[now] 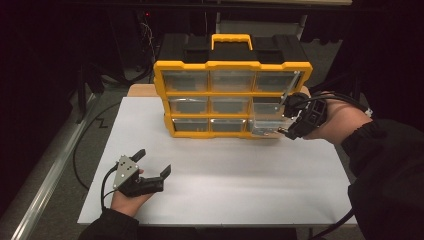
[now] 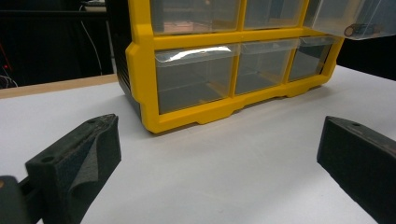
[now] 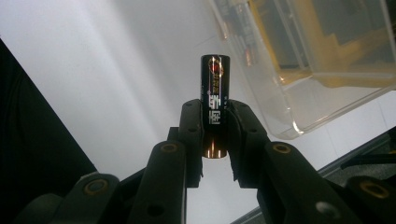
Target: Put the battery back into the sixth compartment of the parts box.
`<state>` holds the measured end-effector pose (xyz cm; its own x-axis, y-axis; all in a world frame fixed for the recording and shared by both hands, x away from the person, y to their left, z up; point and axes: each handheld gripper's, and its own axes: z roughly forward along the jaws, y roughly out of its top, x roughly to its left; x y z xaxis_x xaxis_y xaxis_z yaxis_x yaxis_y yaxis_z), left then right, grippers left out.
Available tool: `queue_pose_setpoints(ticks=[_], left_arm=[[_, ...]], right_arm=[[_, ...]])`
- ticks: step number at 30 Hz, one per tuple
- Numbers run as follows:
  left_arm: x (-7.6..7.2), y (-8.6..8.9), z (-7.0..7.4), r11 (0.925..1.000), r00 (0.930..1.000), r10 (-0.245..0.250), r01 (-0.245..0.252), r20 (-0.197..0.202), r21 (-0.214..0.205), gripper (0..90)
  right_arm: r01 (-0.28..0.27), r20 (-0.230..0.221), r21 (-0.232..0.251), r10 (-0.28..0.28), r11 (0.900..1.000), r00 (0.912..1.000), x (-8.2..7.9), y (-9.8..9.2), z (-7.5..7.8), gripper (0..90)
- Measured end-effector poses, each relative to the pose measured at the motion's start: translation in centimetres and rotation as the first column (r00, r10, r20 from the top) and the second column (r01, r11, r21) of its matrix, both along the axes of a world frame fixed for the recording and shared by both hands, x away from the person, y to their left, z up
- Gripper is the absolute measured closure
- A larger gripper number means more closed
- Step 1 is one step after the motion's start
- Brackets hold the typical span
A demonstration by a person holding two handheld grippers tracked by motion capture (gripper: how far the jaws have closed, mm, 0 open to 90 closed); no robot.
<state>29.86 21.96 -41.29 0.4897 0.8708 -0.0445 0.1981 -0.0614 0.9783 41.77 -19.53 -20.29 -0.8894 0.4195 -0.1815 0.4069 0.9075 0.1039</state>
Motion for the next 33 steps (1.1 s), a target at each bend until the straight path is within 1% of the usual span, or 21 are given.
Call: queue_pose_setpoints(ticks=[5,7,11,16,19,23,28,33], left_arm=[[0.0,0.0,0.0,1.0000,1.0000,-0.001,0.001,0.000,-0.001,0.4],[0.0,0.0,0.0,1.0000,1.0000,-0.001,0.001,-0.001,-0.001,0.4],[-0.1,0.0,0.0,1.0000,1.0000,-0.002,0.002,0.000,-0.002,0.4],[0.0,0.0,0.0,1.0000,1.0000,0.000,0.000,-0.002,-0.003,0.4],[0.0,0.1,0.0,1.0000,1.0000,0.000,0.000,-0.001,-0.004,0.4],[0.0,0.1,0.0,1.0000,1.0000,0.003,-0.003,0.000,-0.009,0.4],[0.0,0.1,0.0,1.0000,1.0000,0.003,-0.003,0.001,-0.008,0.4],[0.0,0.1,0.0,1.0000,1.0000,0.002,-0.002,0.000,-0.009,0.4]], right_arm=[[0.003,0.013,0.004,-0.003,1.0000,0.9999,0.4,0.1,0.9,78.9],[0.018,0.020,0.009,-0.018,0.9998,0.9996,0.6,0.0,1.2,78.9],[0.037,0.018,0.010,-0.038,0.9992,0.9991,1.3,-0.3,1.6,78.9],[0.041,0.024,0.016,-0.042,0.9990,0.9988,2.2,-0.3,2.1,78.9],[0.055,0.022,0.018,-0.055,0.9983,0.9982,2.6,-0.2,2.1,78.9],[0.052,0.022,0.016,-0.052,0.9985,0.9984,3.2,-0.1,2.0,78.9],[0.052,0.024,0.026,-0.053,0.9983,0.9983,3.7,0.1,1.9,78.9],[0.066,0.025,0.020,-0.066,0.9976,0.9975,4.4,-0.1,1.7,78.9]])
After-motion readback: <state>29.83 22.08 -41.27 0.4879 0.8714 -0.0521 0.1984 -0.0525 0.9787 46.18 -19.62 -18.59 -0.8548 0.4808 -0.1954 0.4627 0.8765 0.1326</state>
